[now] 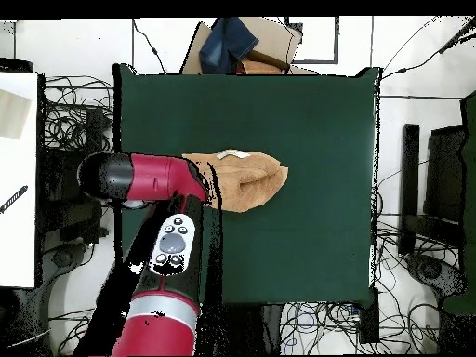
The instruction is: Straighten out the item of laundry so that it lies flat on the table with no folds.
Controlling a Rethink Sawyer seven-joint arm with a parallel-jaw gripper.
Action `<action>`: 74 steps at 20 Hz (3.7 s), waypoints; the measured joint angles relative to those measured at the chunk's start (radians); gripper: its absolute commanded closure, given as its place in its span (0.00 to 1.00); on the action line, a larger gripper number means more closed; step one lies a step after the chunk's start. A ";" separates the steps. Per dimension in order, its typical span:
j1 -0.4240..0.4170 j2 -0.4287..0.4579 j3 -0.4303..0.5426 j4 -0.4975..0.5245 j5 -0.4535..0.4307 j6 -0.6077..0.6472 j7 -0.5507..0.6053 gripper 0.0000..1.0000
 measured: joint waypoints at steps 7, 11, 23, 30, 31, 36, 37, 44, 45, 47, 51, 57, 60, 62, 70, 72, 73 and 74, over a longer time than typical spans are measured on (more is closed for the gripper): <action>-0.030 0.028 0.000 0.000 0.006 0.000 0.000 0.00; -0.038 0.042 0.000 0.000 0.006 0.000 0.000 0.00; -0.035 0.047 0.000 -0.019 0.006 0.000 0.000 0.00; -0.044 0.050 0.000 -0.058 0.006 0.000 0.000 0.00; -0.048 0.052 0.000 -0.067 0.006 0.000 0.000 0.00; -0.065 0.069 0.000 -0.096 0.006 0.000 0.000 0.00; -0.067 0.072 0.000 -0.099 0.006 0.000 0.000 0.00; -0.086 0.108 0.000 -0.120 0.006 0.000 0.000 0.00; -0.088 0.112 0.000 -0.122 0.006 0.000 0.000 0.00; -0.094 0.128 0.000 -0.127 0.006 0.000 0.000 0.00; -0.095 0.152 0.000 -0.136 0.006 -0.006 0.000 0.00; -0.095 0.185 0.000 -0.154 0.006 -0.009 0.000 0.00; -0.095 0.196 0.000 -0.167 0.006 -0.009 0.000 0.00; -0.095 0.199 0.000 -0.171 0.006 -0.009 0.000 0.00; -0.095 0.202 0.000 -0.191 0.006 -0.008 0.000 0.00; -0.095 0.203 0.000 -0.194 0.006 -0.009 0.000 0.00; -0.095 0.204 0.000 -0.195 0.006 -0.009 0.000 0.00; -0.095 0.206 0.000 -0.200 0.006 -0.009 0.000 0.00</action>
